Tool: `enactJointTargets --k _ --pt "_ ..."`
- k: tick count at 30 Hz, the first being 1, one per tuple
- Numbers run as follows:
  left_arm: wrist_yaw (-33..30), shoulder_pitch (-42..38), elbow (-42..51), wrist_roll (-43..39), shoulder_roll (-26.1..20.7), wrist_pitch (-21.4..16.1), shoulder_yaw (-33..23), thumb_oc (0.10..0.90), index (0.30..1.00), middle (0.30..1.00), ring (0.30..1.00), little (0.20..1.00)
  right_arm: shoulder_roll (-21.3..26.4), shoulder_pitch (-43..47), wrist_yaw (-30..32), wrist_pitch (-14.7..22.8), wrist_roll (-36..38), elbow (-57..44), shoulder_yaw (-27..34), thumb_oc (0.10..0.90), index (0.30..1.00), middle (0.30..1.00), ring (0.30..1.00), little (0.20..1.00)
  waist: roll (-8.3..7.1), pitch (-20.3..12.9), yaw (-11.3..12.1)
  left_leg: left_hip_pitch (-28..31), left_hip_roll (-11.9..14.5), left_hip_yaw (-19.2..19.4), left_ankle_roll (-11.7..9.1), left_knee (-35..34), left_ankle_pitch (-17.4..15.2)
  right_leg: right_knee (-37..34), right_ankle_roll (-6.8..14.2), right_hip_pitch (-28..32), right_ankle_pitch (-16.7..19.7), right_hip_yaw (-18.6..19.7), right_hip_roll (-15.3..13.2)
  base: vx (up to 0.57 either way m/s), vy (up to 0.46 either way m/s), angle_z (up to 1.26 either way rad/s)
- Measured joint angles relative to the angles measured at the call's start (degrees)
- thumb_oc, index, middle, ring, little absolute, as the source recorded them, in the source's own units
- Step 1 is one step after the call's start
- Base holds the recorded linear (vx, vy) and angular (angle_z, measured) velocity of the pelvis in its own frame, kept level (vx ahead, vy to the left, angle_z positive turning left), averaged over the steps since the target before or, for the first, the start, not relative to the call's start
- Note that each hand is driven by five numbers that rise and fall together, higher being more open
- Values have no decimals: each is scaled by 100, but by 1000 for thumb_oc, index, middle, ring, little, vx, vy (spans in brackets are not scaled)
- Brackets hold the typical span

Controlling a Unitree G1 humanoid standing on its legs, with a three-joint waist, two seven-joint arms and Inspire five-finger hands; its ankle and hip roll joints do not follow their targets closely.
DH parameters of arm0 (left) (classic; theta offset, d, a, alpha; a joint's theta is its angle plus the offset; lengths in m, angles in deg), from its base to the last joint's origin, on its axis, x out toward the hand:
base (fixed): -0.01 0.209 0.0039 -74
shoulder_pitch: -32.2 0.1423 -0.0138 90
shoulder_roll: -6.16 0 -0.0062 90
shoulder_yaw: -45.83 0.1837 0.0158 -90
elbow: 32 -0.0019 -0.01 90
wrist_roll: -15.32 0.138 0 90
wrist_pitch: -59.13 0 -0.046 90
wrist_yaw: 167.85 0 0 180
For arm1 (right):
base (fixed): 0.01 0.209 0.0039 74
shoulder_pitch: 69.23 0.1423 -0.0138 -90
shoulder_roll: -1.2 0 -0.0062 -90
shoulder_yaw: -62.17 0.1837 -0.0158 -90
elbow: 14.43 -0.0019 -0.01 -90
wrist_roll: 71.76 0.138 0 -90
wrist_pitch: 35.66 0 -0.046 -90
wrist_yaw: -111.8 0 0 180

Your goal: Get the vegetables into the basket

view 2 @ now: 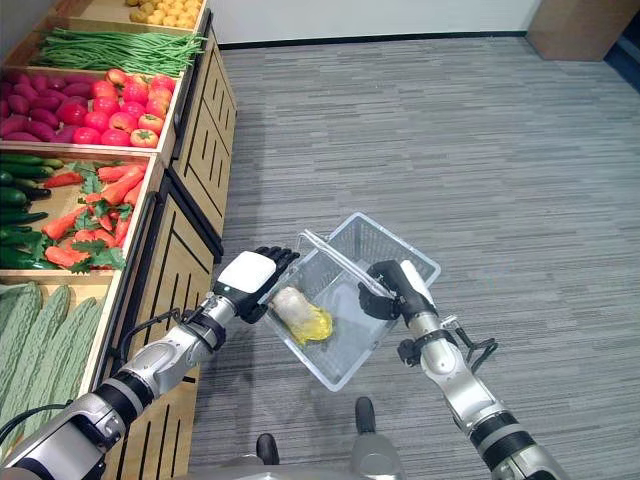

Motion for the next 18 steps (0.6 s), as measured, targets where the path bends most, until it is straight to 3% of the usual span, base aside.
enactJointTargets --k 4,8,14,17,18 --pt "-101 50 240 -64 15 -131 -26 900 1000 1000 1000 1000 -77 -3 1 0 1 87 0 400 300 300 300 300 -7 -2 8 9 -3 0 0 0 0 0 0 10 0 0 -4 0 0 0" --pt "-310 472 539 -576 107 -237 -389 900 1000 1000 1000 1000 -163 -90 69 8 -21 216 29 400 300 300 300 300 -20 -11 8 30 11 -2 0 0 0 0 0 32 0 -5 10 0 0 0" --pt "-271 1787 676 -1753 284 -373 -1000 900 1000 1000 1000 1000 -465 -569 274 21 -145 829 504 400 300 300 300 300 -46 -29 69 81 34 -50 0 -1 -1 -9 -19 110 -36 -57 18 3 -4 4" --pt "39 2287 471 -2507 386 -418 -1231 900 1000 1000 1000 1000 -475 -718 296 -19 -198 1243 743 400 300 300 300 300 -41 -39 147 87 33 -78 0 -1 -1 -32 -12 129 -63 -83 10 9 -11 6" --pt "333 2592 48 -3184 606 -424 -1582 900 1000 1000 1000 1000 -489 -814 309 -65 -268 1497 911 400 300 300 300 300 -39 -88 180 74 36 -123 -1 0 0 -33 6 139 -108 -123 -22 -4 -8 12"
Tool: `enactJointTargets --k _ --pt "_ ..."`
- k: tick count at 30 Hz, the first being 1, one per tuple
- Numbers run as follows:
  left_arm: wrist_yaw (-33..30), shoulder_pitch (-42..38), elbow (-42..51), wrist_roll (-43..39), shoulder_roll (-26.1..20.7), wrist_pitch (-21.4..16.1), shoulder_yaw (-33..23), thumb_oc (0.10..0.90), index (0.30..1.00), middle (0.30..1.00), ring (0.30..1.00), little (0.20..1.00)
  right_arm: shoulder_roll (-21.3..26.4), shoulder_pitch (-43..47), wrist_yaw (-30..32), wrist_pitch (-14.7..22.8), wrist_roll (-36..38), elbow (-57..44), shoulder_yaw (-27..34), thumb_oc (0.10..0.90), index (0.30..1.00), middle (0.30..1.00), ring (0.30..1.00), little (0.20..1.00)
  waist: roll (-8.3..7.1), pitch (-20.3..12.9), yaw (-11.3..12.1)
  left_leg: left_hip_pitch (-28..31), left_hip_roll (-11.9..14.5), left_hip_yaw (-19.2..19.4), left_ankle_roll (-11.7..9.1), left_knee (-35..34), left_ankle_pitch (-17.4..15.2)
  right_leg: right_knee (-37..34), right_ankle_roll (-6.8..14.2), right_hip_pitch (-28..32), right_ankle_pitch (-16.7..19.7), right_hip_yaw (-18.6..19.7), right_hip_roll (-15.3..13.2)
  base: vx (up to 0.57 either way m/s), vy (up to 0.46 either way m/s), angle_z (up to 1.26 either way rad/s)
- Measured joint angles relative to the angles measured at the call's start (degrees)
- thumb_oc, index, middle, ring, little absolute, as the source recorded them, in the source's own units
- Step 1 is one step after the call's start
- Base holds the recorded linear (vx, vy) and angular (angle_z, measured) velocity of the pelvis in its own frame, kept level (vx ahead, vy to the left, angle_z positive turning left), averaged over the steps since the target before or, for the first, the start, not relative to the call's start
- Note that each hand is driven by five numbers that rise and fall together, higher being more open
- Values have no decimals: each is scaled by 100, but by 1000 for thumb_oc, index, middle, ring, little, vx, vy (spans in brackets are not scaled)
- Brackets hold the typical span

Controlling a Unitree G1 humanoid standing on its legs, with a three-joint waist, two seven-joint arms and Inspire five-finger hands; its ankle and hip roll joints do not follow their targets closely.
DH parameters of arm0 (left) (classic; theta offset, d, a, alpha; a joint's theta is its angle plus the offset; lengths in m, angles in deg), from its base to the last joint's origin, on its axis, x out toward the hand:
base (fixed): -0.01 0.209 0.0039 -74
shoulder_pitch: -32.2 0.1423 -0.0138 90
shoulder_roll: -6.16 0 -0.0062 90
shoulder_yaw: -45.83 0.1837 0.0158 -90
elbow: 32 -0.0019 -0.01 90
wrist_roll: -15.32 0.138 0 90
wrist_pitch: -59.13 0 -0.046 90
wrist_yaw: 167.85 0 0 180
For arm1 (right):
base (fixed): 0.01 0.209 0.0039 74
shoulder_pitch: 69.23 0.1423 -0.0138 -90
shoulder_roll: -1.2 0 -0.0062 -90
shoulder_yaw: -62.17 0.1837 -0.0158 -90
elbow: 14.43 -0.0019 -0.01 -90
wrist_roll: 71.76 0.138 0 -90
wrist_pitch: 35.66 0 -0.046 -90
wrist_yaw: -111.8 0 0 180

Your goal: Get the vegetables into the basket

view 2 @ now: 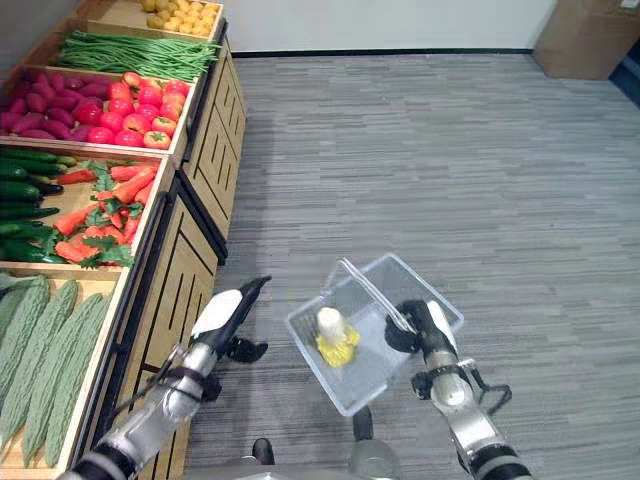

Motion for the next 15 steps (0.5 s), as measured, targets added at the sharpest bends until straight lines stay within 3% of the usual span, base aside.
enactJointTargets --k 3,4,7,15 --pt "304 249 -750 -666 159 75 -349 900 1000 1000 1000 1000 -6 -92 43 -62 -143 313 183 400 300 300 300 300 7 -77 5 -17 6 -81 -9 0 6 -1 -7 16 -20 -60 -3 -4 -8 13" --pt "418 348 -1118 -1038 207 325 -431 900 1000 1000 1000 1000 -8 -101 72 -144 -176 517 281 400 300 300 300 300 13 -86 16 -23 5 -107 -9 0 6 0 -7 33 -32 -92 -6 -10 -19 8" --pt "609 437 -2369 -1190 344 481 -629 900 1000 1000 1000 1000 -58 -97 104 -197 -200 1119 581 400 300 300 300 300 42 -113 71 -24 9 -116 -5 0 4 -1 -11 37 -40 -106 -8 -2 -6 2" --pt "349 376 -3981 -171 674 395 -585 900 1000 1000 1000 1000 -135 -315 223 -26 -211 2054 724 400 300 300 300 300 141 -288 153 -78 40 -118 4 2 -2 -1 -39 -43 -67 -117 26 10 -22 0"
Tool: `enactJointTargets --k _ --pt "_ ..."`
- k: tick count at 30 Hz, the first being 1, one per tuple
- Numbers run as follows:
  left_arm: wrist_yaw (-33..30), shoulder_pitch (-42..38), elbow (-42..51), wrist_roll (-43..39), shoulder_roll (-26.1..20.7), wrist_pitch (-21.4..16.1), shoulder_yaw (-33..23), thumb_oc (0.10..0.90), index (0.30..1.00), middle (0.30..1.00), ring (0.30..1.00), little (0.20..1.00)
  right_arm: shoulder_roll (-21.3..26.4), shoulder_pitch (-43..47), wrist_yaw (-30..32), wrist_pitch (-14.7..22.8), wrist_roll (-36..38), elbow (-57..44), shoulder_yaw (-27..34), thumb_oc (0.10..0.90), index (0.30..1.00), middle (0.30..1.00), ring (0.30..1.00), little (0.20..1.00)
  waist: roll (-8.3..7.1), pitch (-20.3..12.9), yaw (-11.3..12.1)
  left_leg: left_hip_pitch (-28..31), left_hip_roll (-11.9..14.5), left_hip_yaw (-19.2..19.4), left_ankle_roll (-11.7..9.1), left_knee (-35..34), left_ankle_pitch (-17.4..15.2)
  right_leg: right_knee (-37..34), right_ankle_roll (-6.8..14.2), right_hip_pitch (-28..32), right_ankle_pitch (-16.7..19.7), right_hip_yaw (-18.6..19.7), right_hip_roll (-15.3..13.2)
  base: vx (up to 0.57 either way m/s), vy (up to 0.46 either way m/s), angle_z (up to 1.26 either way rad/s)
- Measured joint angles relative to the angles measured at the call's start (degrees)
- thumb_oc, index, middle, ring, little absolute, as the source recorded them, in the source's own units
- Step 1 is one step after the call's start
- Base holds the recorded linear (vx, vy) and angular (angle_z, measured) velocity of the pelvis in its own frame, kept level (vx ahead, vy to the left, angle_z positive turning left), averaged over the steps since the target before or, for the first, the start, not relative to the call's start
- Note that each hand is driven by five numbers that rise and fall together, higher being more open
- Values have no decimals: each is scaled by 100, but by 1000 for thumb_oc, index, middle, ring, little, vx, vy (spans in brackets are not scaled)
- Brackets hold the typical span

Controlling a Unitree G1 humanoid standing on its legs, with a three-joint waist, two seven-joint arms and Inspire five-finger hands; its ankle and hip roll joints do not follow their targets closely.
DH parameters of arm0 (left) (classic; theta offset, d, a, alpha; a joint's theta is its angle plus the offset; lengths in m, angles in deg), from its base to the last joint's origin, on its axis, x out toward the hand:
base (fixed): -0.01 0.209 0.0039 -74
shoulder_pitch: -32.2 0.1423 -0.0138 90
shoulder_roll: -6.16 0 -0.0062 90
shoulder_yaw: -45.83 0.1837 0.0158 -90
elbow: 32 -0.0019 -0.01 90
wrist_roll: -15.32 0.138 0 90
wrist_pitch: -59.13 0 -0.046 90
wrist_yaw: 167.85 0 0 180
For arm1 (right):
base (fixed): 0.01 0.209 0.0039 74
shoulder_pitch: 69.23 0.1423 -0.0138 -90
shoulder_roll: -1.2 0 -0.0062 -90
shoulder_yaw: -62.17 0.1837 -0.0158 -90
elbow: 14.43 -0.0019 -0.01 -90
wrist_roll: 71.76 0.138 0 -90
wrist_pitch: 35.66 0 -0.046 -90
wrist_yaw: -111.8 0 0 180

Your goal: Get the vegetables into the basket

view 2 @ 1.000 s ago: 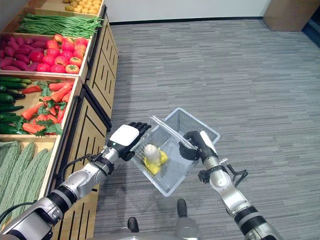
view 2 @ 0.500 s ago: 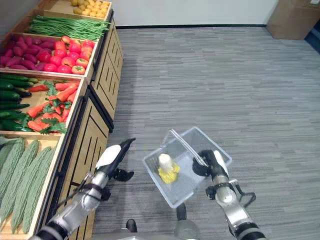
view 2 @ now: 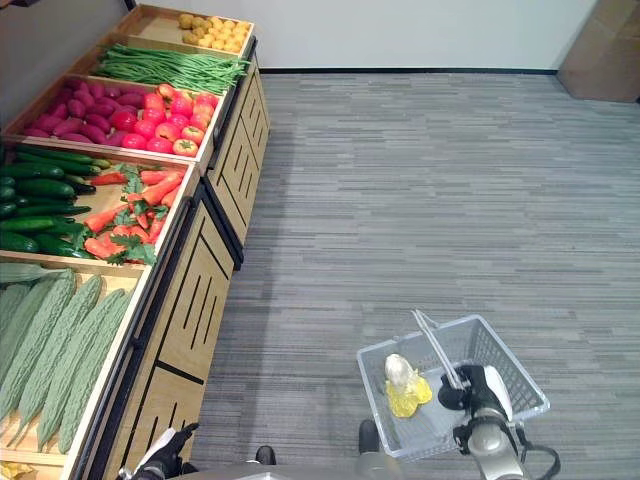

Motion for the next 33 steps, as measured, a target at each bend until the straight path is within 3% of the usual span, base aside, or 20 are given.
enactJointTargets --k 3,12,19,21,23,24,25,26,27,29,31,32,33 --pt "-124 -63 -318 -7 202 85 -292 900 1000 1000 1000 1000 -10 -92 37 -13 -7 123 -1 400 300 300 300 300 28 -17 0 -6 18 4 23 0 -15 0 -7 3 -6 2 19 15 -23 -1" --pt "-282 -266 -384 216 371 284 -222 900 1000 1000 1000 1000 -8 -19 129 -18 -125 201 -1 400 300 300 300 300 79 6 -24 -107 64 8 75 65 -54 2 -69 -70 -45 -15 53 17 -67 1" --pt "-373 -575 -521 220 408 366 -181 900 1000 1000 1000 1000 119 57 135 -20 -452 48 -21 400 300 300 300 300 307 243 -2 -420 153 -178 74 629 -48 29 -151 -37 -96 -160 118 8 -119 9" --pt "-458 -830 -594 221 404 403 -178 900 1000 1000 1000 1000 131 94 132 -21 -472 -15 -19 400 300 300 300 300 198 484 1 -860 126 -456 -25 1486 14 157 -261 -35 -170 -253 4 23 -43 27" --pt "-498 -836 -647 219 458 426 -175 900 1000 1000 1000 1000 157 169 139 -23 -572 -94 -18 400 300 300 300 300 71 572 -5 -1223 36 -791 -459 2159 334 78 -354 48 -193 -190 -62 181 7 4" --pt "-530 -895 -655 210 555 430 -180 900 1000 1000 1000 1000 230 246 158 -26 -573 -157 -22 400 300 300 300 300 -26 630 -6 -1540 -197 -1079 -526 2109 159 5 -436 -40 -233 -150 -214 267 63 -6" --pt "-531 -910 -667 207 576 419 -177 900 1000 1000 1000 1000 235 322 165 -31 -572 -153 -43 400 300 300 300 300 -123 688 16 -1537 -324 -1137 -460 1518 107 26 -441 -111 -242 -138 -321 368 174 23" --pt "-532 -953 -687 208 594 373 -173 900 1000 1000 1000 1000 217 323 167 -34 -572 -151 -59 400 300 300 300 300 -136 703 -47 -1544 -260 -1068 -424 790 175 30 -426 -147 -285 -176 -294 175 93 28" --pt "-532 -968 -683 213 606 366 -162 900 1000 1000 1000 1000 202 293 161 -34 -576 -149 -64 400 300 300 300 300 -122 708 -26 -1548 -178 -1002 -421 525 189 26 -426 -127 -284 -220 -232 223 165 27" --pt "-527 -916 -638 225 600 402 -168 900 1000 1000 1000 1000 111 249 157 -48 -577 -191 -64 400 300 300 300 300 -114 714 84 -1461 98 -726 -402 396 211 5 -426 -42 -283 -224 -47 146 157 -30" --pt "-504 -735 -663 235 638 438 -167 900 1000 1000 1000 1000 149 246 169 -44 -614 -310 -60 400 300 300 300 300 -61 696 121 -1128 85 -577 -279 370 7 4 -406 11 -288 -80 36 164 199 -67" --pt "-504 -656 -647 246 659 474 -169 900 1000 1000 1000 1000 195 220 178 -25 -618 -359 -63 400 300 300 300 300 26 657 125 -993 55 -570 -48 228 130 37 -259 15 -265 -83 52 154 209 -45" --pt "-504 -671 -635 268 638 486 -169 900 1000 1000 1000 1000 184 201 176 -25 -618 -360 -62 400 300 300 300 300 23 663 139 -1017 60 -468 25 247 244 66 -199 10 -338 -105 26 150 219 -36"
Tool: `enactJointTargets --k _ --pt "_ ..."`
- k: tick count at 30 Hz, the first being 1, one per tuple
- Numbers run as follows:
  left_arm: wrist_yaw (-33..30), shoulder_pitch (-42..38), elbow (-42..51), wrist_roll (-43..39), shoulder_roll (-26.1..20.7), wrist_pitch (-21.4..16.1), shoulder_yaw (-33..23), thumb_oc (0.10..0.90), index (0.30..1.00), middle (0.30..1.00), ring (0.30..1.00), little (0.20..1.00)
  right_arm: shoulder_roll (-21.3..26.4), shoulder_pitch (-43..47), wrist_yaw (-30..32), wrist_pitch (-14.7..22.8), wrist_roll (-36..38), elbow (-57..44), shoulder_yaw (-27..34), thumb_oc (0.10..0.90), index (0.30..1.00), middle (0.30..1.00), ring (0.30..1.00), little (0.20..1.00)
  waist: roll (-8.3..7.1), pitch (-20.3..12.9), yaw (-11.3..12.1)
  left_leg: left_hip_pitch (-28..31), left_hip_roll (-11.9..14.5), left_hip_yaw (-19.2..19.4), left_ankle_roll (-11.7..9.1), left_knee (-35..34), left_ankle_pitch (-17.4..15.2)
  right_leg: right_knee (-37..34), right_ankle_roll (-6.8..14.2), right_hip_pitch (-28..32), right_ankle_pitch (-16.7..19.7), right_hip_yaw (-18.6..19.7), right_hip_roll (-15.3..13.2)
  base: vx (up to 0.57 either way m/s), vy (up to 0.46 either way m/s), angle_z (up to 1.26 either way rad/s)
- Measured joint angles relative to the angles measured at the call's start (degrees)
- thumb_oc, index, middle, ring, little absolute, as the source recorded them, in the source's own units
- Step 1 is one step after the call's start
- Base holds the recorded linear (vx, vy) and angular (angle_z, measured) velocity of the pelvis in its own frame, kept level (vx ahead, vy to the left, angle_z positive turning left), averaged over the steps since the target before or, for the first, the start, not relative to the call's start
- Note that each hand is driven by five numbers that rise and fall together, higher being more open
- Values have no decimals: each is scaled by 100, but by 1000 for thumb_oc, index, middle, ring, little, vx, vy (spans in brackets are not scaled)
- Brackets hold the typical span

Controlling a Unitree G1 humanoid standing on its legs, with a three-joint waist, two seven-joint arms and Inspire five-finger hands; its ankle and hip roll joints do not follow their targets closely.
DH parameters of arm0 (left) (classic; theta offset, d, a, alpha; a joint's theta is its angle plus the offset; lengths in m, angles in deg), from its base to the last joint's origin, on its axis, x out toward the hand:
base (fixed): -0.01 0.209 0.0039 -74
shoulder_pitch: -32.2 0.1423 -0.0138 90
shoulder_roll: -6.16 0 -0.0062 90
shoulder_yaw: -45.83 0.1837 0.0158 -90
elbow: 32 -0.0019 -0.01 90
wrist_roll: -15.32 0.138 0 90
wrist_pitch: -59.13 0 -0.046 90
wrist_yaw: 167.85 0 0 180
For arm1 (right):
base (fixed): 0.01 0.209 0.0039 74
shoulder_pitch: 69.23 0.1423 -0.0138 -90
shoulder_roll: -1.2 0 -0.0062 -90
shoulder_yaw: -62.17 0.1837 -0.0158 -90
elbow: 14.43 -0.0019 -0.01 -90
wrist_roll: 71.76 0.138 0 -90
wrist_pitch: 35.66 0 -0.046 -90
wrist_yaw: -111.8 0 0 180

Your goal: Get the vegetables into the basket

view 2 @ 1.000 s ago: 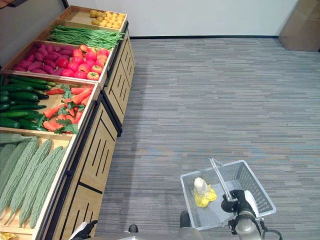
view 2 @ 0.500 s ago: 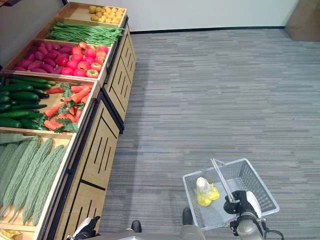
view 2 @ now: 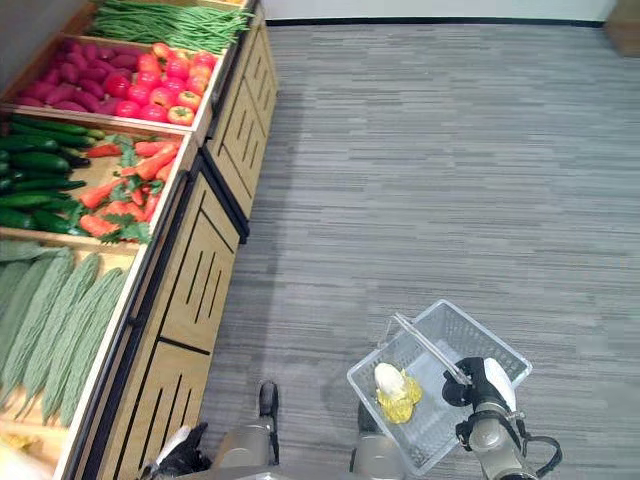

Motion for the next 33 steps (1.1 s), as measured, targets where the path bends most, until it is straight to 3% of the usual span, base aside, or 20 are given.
enactJointTargets --k 2,4,10,15,18,20,21,23,26,29,30,31,33 --pt "-14 -26 113 72 -178 5 -5 900 1000 1000 1000 1000 -152 -163 -5 -5 1 25 2 400 300 300 300 300 -144 -37 45 78 -157 132 123 -24 25 527 134 -115 -344 -66 -226 100 162 -8" --pt "-30 -59 190 70 -328 0 -8 900 1000 1000 1000 1000 -212 -211 -18 -10 -2 21 -3 400 300 300 300 300 -256 -97 35 118 -407 179 202 -14 -39 580 344 -64 -374 -43 -452 112 213 -1" --pt "-57 -366 298 59 -489 -3 -110 900 1000 1000 1000 1000 -384 177 -26 -32 1 41 -14 400 300 300 300 300 -254 -140 40 187 -550 218 292 -20 -105 362 442 72 -321 10 -560 81 180 -6" --pt "-42 -443 310 60 -470 -12 -95 900 1000 1000 1000 1000 -399 489 -23 -44 3 39 -20 400 300 300 300 300 -376 -242 38 254 -571 365 316 -118 -184 628 446 -121 -324 89 -533 63 142 -14" --pt "-30 -498 189 59 -475 7 -82 900 1000 1000 1000 1000 -434 509 -26 -74 5 30 -23 400 300 300 300 300 -390 -265 15 393 -567 468 454 -136 -294 1909 459 -756 -338 162 -558 86 109 -28" --pt "-31 -495 123 58 -514 14 -79 900 1000 1000 1000 1000 -438 473 1 -73 6 -93 -30 400 300 300 300 300 -441 -273 -65 555 -671 477 620 -264 -297 3264 531 -1447 -371 227 -696 100 10 -5" --pt "-35 -462 128 58 -541 34 -81 900 1000 1000 1000 1000 -450 376 4 -66 5 -199 -69 400 300 300 300 300 -479 -332 -140 568 -731 437 618 -275 -343 3346 596 -1621 -533 287 -717 159 -28 15" --pt "-38 -481 120 53 -641 62 8 900 1000 1000 1000 1000 -531 260 -12 -56 5 -301 -233 400 300 300 300 300 -569 -330 -155 584 -794 408 654 -273 -369 2598 643 -1849 -609 274 -605 161 -63 17" --pt "-31 -424 54 53 -572 64 5 900 1000 1000 1000 1000 -577 151 -18 -71 7 -308 -256 400 300 300 300 300 -588 -340 -242 648 -860 325 717 -249 -367 1636 649 -1849 -475 259 -515 153 -71 24" --pt "-29 -263 -50 54 -529 95 -4 900 1000 1000 1000 1000 -590 78 -19 -86 7 -313 -244 400 300 300 300 300 -556 -314 -312 852 -887 241 605 -246 -485 908 600 -1690 -32 151 -490 182 -108 20" --pt "-29 -185 -51 52 -528 103 -14 900 1000 1000 1000 1000 -589 -7 -19 -110 1 -296 -241 400 300 300 300 300 -569 -312 -314 989 -905 149 436 -244 -566 644 585 -1448 127 118 -515 222 -165 28" --pt "-26 -161 -47 53 -493 103 -8 900 1000 1000 1000 1000 -577 -18 -19 -134 4 -268 -226 400 300 300 300 300 -516 -289 -318 1054 -858 100 358 -230 -621 554 564 -1327 433 105 -475 156 -144 33" --pt "-27 -110 -5 53 -341 98 -17 900 1000 1000 1000 1000 -508 -12 -12 -195 6 -263 -173 400 300 300 300 300 -233 -208 -316 1193 -610 33 229 -221 -703 451 397 -1088 682 -94 -264 121 -135 21"
